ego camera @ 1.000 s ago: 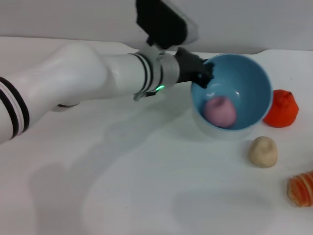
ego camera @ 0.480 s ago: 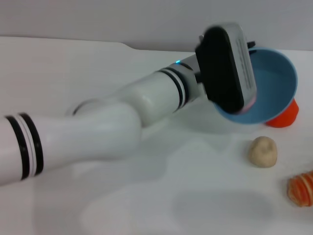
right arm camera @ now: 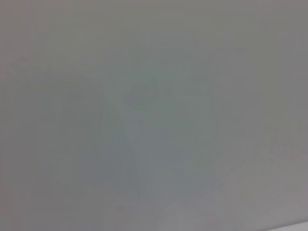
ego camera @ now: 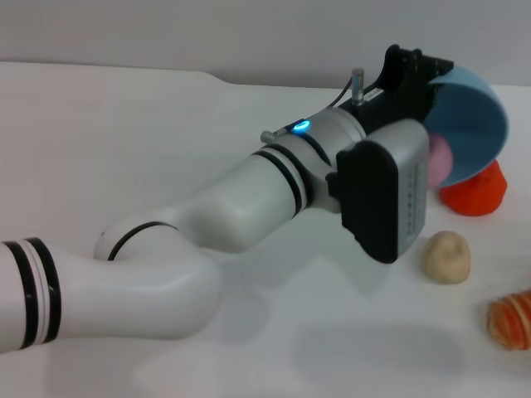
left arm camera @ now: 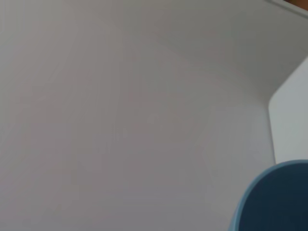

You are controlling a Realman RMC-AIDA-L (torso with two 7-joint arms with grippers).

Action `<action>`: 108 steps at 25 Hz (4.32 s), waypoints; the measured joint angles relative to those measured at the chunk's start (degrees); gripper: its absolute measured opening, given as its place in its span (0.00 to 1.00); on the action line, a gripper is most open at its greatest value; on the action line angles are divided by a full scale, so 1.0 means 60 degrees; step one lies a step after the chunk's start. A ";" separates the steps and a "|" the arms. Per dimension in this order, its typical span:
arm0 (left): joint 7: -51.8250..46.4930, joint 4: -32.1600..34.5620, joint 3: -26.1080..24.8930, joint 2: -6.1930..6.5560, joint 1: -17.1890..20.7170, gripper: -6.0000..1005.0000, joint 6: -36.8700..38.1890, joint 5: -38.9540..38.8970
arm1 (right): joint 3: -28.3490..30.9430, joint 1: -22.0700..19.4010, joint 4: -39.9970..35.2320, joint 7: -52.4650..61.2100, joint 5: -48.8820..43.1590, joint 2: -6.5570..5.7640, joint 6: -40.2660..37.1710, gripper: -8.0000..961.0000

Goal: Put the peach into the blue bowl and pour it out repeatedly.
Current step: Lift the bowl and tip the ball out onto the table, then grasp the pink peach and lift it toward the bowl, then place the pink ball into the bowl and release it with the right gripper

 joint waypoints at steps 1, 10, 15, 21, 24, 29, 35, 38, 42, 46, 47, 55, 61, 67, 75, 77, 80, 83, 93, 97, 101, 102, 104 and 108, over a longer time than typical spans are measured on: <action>0.0189 -0.0039 0.0056 0.0001 0.0020 0.00 -0.0074 0.0040 | 0.0021 0.0013 0.0010 -0.0060 0.0000 0.0000 0.0011 0.63; 0.2609 -0.0203 0.0744 0.0001 0.0547 0.00 -0.1418 0.0283 | 0.0052 0.0024 0.0067 -0.0185 0.0020 0.0010 0.0023 0.63; 0.1970 0.0019 0.0699 -0.0001 0.0675 0.00 -0.1545 -0.0054 | 0.0153 0.0079 0.0329 0.0292 0.0040 -0.0010 0.0024 0.62; -0.0870 0.0476 -0.0748 0.0008 0.0606 0.00 -0.0736 -0.2117 | -0.0394 0.0259 -0.0414 0.3947 -0.1263 -0.0081 -0.0608 0.62; -0.2567 0.0482 -0.1735 0.0063 0.0576 0.00 0.0306 -0.2756 | -0.0970 0.0563 -0.1567 0.6334 -0.2659 -0.0084 -0.1138 0.62; -0.4833 0.0021 -0.3596 0.0137 0.0381 0.00 0.3119 -0.2815 | -0.2267 0.1429 -0.3267 1.0360 -0.4990 -0.0085 -0.1336 0.62; -0.5598 -0.0672 -0.5776 0.0108 -0.0107 0.00 0.6817 -0.2972 | -0.4477 0.3004 -0.3956 1.3791 -0.6775 -0.0085 -0.0815 0.62; -0.5650 -0.0687 -0.5935 0.0116 -0.0098 0.00 0.7246 -0.3310 | -0.5406 0.3706 -0.3941 1.4995 -0.7601 -0.0070 -0.0113 0.62; -0.5660 -0.0703 -0.6042 0.0126 -0.0021 0.00 0.7666 -0.3942 | -0.6607 0.4374 -0.3653 1.6096 -0.8121 -0.0002 0.1290 0.62; -0.5659 -0.0752 -0.5991 0.0083 0.0038 0.00 0.7529 -0.3956 | -0.7068 0.4824 -0.3081 1.5957 -0.7869 0.0023 0.2188 0.62; -0.5659 -0.0767 -0.5982 0.0080 0.0040 0.00 0.7512 -0.3957 | -0.7094 0.4914 -0.2875 1.5712 -0.7656 0.0025 0.2261 0.61; -0.5659 -0.0832 -0.5972 0.0058 0.0000 0.00 0.7428 -0.3987 | -0.7145 0.5236 -0.1376 1.4195 -0.6234 0.0062 0.2968 0.59; -0.5661 -0.0833 -0.5907 0.0059 -0.0020 0.00 0.7275 -0.4041 | -0.7135 0.5186 -0.1150 1.3840 -0.5974 0.0104 0.3342 0.58; -0.5665 -0.0835 -0.5790 0.0060 -0.0010 0.01 0.7147 -0.4051 | -0.7176 0.5428 -0.0445 1.3121 -0.5315 0.0121 0.3754 0.56; -0.5662 -0.0856 -0.5793 0.0059 0.0047 0.01 0.7069 -0.4051 | -0.7249 0.5143 -0.0673 1.3101 -0.5296 0.0065 0.3544 0.47; -0.5658 -0.0860 -0.5795 0.0059 0.0048 0.01 0.7041 -0.4050 | -0.7249 0.5045 -0.0896 1.3093 -0.5293 0.0065 0.3273 0.39; -0.5651 -0.0907 -0.5793 0.0059 0.0052 0.01 0.6958 -0.4050 | -0.7246 0.4838 -0.1416 1.3086 -0.5284 0.0066 0.2719 0.28; -0.5585 -0.1042 -0.5732 0.0059 0.0053 0.01 0.6844 -0.4050 | -0.7232 0.4531 -0.2026 1.3051 -0.5265 0.0060 0.2069 0.15; -0.5561 -0.1385 -0.5248 0.0062 -0.0021 0.00 0.6433 -0.4047 | -0.7143 0.2426 -0.5511 1.2436 -0.2207 -0.0010 -0.3150 0.05; -0.5552 -0.1276 -0.4569 0.0060 -0.0196 0.01 0.6682 -0.4000 | -0.7056 0.2129 -0.6232 1.2488 -0.2028 -0.0058 -0.2889 0.05; -0.5543 -0.1236 -0.3956 0.0023 -0.0473 0.01 0.6774 -0.3978 | -0.7132 0.2291 -0.6135 1.2457 -0.2868 -0.0041 -0.1563 0.08; -0.5543 -0.1236 -0.3873 0.0015 -0.0497 0.01 0.6758 -0.3984 | -0.7154 0.2363 -0.6005 1.2456 -0.3076 -0.0028 -0.1115 0.08; -0.5551 -0.1218 -0.3803 0.0007 -0.0509 0.01 0.6741 -0.4008 | -0.7209 0.2546 -0.5561 1.2456 -0.3273 -0.0041 -0.0529 0.10; -0.5622 -0.1193 -0.3740 0.0007 -0.0464 0.01 0.6718 -0.4040 | -0.7258 0.2778 -0.4884 1.2206 -0.3340 -0.0042 -0.0114 0.13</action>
